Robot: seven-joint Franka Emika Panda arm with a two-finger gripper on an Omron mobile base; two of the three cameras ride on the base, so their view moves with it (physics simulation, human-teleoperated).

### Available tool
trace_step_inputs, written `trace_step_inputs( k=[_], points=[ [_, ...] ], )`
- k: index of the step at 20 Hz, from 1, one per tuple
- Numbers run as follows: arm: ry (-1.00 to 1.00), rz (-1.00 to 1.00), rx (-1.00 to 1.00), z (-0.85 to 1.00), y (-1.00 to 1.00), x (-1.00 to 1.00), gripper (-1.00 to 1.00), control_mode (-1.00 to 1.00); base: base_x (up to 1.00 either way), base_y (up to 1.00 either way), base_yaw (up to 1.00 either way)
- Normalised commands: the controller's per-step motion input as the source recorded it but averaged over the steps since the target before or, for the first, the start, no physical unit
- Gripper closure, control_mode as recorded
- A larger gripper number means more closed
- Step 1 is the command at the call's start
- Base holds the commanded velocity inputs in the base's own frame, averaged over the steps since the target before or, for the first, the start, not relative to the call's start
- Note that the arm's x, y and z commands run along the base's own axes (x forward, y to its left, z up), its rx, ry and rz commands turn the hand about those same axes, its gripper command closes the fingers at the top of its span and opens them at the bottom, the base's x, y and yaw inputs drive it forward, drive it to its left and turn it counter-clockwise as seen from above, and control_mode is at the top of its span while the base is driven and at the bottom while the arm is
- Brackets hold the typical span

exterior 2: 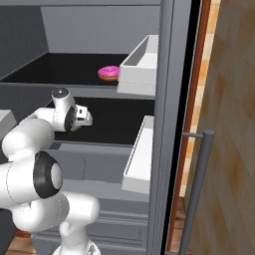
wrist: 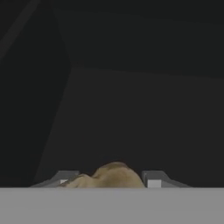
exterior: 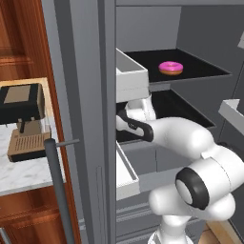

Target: Retrieve the bottle and the shaker from the cabinet and place them next to the mixing bowl on the counter. Then add garlic from the fridge to the mixing bowl.

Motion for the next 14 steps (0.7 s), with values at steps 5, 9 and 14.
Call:
trace_step_inputs(
  k=[5,9,14],
  points=[
    [-0.02,-0.01,0.0,0.0,0.0,-0.45,1.0,-1.0,0.0,0.0,0.0],
    [-0.11,0.0,0.0,0.25,-0.02,-0.65,1.0,-1.0,0.0,0.0,0.0],
    [-0.03,0.0,0.0,0.76,-0.17,-0.29,1.0,-1.0,0.0,0.0,0.0]
  ],
)
